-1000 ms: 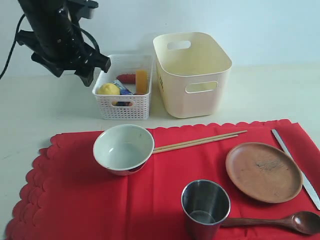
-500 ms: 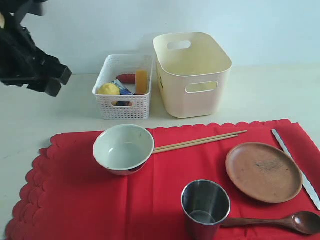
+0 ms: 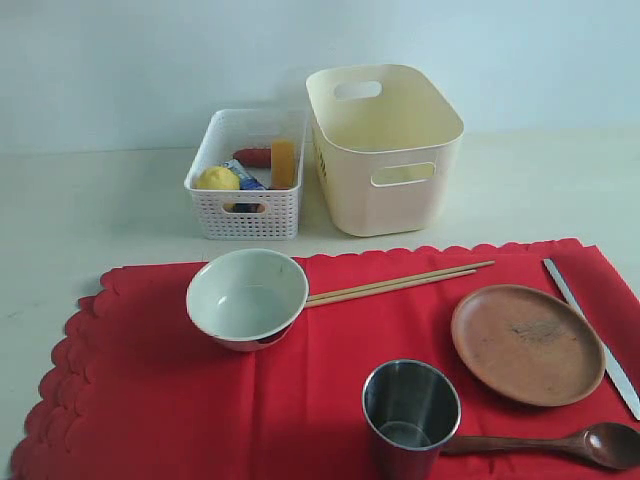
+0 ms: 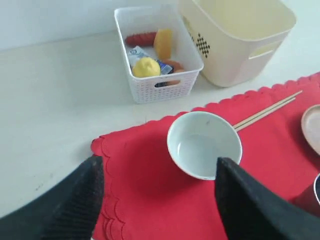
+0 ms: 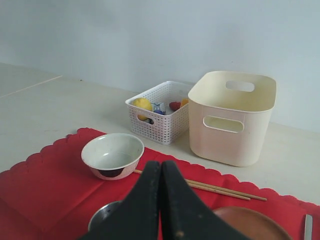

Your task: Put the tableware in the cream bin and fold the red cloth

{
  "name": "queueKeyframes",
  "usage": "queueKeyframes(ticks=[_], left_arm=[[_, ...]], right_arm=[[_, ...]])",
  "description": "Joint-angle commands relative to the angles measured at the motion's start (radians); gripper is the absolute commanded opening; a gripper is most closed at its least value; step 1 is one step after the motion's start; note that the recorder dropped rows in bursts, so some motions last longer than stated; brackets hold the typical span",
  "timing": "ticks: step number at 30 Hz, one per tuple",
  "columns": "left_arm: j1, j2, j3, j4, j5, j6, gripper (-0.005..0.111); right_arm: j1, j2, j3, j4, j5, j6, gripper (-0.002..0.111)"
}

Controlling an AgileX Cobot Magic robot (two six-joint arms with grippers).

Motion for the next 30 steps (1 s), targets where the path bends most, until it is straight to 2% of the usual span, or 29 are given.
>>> queueKeyframes(ticks=[1, 6, 12, 22, 25, 30], left_arm=[[-0.006, -0.181, 0.063, -0.010, -0.018, 0.028, 0.062], [-0.006, -0.387, 0.108, -0.010, -0.015, 0.077, 0.062], [-0.006, -0.551, 0.151, -0.010, -0.015, 0.132, 0.062], [-0.006, -0.685, 0.262, -0.008, -0.023, 0.172, 0.062], [-0.006, -0.777, 0.289, -0.012, -0.027, 0.172, 0.062], [-0.006, -0.784, 0.332, -0.012, -0.002, 0.176, 0.062]], right_arm=[[-0.002, -0.005, 0.011, -0.003, -0.025, -0.003, 0.000], [-0.002, -0.005, 0.030, -0.003, -0.044, -0.003, 0.000], [-0.002, -0.005, 0.030, -0.010, -0.058, -0.003, 0.000], [-0.002, -0.005, 0.030, -0.011, -0.063, -0.003, 0.000], [-0.002, -0.005, 0.030, -0.014, -0.063, -0.006, 0.000], [-0.002, -0.005, 0.030, -0.025, -0.063, -0.006, 0.000]])
